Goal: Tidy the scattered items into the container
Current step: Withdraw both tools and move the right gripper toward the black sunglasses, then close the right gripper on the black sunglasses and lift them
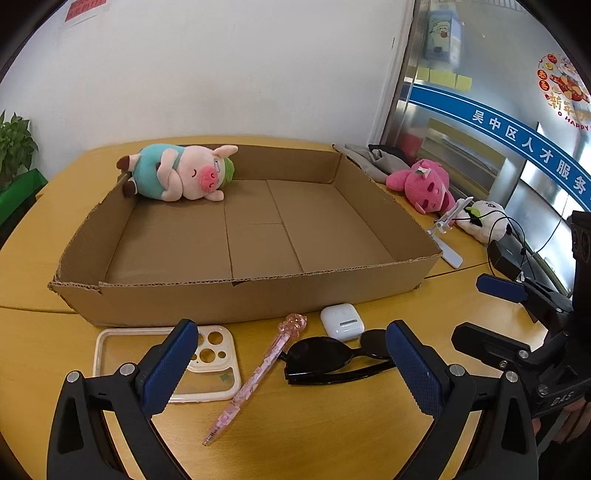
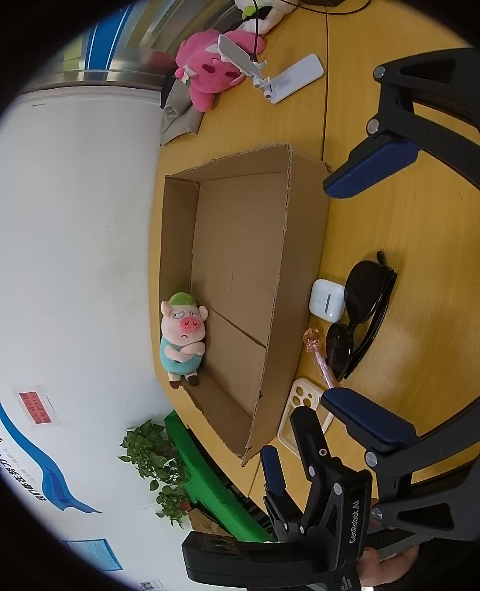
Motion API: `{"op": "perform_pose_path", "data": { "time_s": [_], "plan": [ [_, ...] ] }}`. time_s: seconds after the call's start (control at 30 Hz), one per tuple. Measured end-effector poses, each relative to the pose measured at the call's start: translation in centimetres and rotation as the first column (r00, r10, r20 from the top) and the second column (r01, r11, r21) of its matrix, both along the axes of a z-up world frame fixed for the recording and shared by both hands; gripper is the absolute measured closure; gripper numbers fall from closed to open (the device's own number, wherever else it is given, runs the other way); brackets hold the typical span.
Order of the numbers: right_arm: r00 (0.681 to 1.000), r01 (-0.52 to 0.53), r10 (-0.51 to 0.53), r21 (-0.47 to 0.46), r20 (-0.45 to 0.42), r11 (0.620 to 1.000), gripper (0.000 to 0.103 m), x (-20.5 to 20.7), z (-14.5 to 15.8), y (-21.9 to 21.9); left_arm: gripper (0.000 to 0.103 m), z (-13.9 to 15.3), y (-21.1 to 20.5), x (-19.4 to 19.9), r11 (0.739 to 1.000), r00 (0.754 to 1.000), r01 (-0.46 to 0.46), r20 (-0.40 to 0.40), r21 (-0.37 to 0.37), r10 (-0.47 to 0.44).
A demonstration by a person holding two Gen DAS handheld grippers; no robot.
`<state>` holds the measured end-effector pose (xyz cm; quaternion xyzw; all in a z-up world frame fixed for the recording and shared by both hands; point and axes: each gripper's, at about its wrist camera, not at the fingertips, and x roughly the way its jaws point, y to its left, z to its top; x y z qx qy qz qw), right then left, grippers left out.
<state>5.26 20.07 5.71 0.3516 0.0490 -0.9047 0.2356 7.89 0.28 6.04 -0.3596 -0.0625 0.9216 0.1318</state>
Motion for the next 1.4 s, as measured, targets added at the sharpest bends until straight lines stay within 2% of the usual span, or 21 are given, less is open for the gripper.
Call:
{"op": "perform_pose_path", "data": {
  "time_s": [0.13,0.23,0.33,0.5,0.67,0.7,0.77,0.8,0.83,0.9,1.07,1.13,1.3,1.4],
  "plan": [
    [0.998,-0.022,0.018,0.061,0.061,0.998,0.001,-1.5,-2.3,1.5,0.002,-1.0,-0.6,-0.2,1.0,0.999,0.007,0.032,0.014,-0.008],
    [0.987,-0.085,0.08,0.034,0.142,0.996,0.001,-2.5,-3.9,3.0,0.002,-1.7,-1.0,-0.4,0.999,0.998,0.011,0.06,0.039,-0.013],
    [0.976,-0.131,0.124,0.023,0.18,0.991,0.001,-3.4,-5.0,3.4,0.002,-2.6,-1.3,-0.6,0.997,0.995,0.015,0.101,0.075,-0.022],
    [0.942,-0.255,0.243,0.024,0.23,0.967,0.001,-4.8,-6.2,1.6,0.002,-3.0,-1.0,-0.4,0.997,0.992,0.032,0.123,0.077,-0.041],
    [0.911,-0.386,0.358,0.117,0.203,0.915,0.001,-4.4,-7.5,-1.8,0.002,-3.3,-0.9,0.1,0.997,0.99,0.048,0.132,0.066,-0.057],
    [0.908,-0.395,0.367,0.123,0.202,0.91,0.002,-4.5,-7.7,-2.1,0.002,-3.4,-0.9,0.2,0.997,0.989,0.049,0.136,0.066,-0.058],
    [0.893,-0.416,0.384,0.106,0.233,0.903,0.014,-4.6,-8.3,-2.6,0.002,-3.7,-0.9,0.2,0.996,0.987,0.052,0.148,0.072,-0.062],
    [0.887,-0.421,0.385,0.102,0.256,0.901,0.024,-4.7,-8.7,-2.7,0.002,-3.8,-0.9,0.2,0.996,0.986,0.054,0.154,0.076,-0.065],
    [0.896,-0.415,0.382,0.118,0.227,0.902,0.031,-4.4,-8.6,-2.7,0.002,-3.9,-0.9,0.1,0.995,0.985,0.056,0.159,0.082,-0.069],
    [0.9,-0.406,0.373,0.122,0.225,0.906,0.039,-4.2,-8.4,-2.6,0.002,-4.3,-0.8,0.0,0.994,0.982,0.061,0.17,0.095,-0.077],
    [0.921,-0.342,0.312,0.1,0.234,0.934,0.046,-1.8,-8.2,-1.6,0.002,-5.0,-0.4,-0.4,0.988,0.973,0.081,0.203,0.134,-0.107],
    [0.928,-0.323,0.293,0.102,0.23,0.941,0.047,-0.3,-8.4,-1.6,0.002,-5.4,-0.3,-0.7,0.981,0.966,0.09,0.225,0.173,-0.129],
    [0.914,-0.332,0.313,0.035,0.257,0.943,0.047,3.9,-8.2,-0.8,0.002,-6.3,0.3,-1.5,0.95,0.938,0.105,0.286,0.295,-0.193],
    [0.934,-0.3,0.281,0.055,0.221,0.952,0.045,4.5,-7.2,-0.3,0.002,-6.8,1.1,-2.0,0.931,0.922,0.12,0.308,0.346,-0.234]
  ]
}}
